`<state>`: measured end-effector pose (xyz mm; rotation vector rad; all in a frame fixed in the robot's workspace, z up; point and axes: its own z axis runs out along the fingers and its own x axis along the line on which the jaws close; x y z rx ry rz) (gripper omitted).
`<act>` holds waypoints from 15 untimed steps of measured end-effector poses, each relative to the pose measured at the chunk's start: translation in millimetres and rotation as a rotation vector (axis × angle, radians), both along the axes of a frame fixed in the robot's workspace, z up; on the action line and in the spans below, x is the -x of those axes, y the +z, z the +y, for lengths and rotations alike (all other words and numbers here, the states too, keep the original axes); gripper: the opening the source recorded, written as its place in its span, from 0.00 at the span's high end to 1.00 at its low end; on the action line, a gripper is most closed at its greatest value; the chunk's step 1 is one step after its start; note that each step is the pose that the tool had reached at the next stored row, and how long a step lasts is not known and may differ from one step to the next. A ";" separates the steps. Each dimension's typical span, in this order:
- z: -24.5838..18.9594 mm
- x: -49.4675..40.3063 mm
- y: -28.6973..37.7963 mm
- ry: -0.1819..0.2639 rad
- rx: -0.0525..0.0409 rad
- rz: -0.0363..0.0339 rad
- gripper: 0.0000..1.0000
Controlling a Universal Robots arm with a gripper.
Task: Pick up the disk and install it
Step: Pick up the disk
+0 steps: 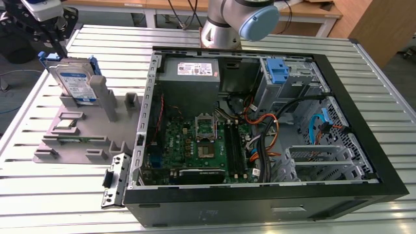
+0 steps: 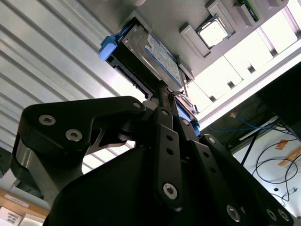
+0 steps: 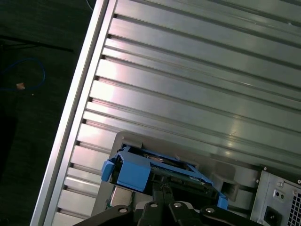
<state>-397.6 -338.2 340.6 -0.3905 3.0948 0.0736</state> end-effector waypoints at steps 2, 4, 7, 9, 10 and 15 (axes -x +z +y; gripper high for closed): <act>0.0 0.0 0.0 0.000 0.0000 0.0000 0.89; 0.0 0.0 0.0 0.000 0.0000 0.0000 0.89; 0.0 0.0 0.0 0.003 0.0000 0.0000 0.89; 0.0 0.0 0.0 0.015 0.0000 -0.0001 0.89; 0.0 0.0 -0.1 0.023 0.0000 -0.0001 0.89; 0.0 0.0 0.0 0.055 0.0000 0.0000 0.89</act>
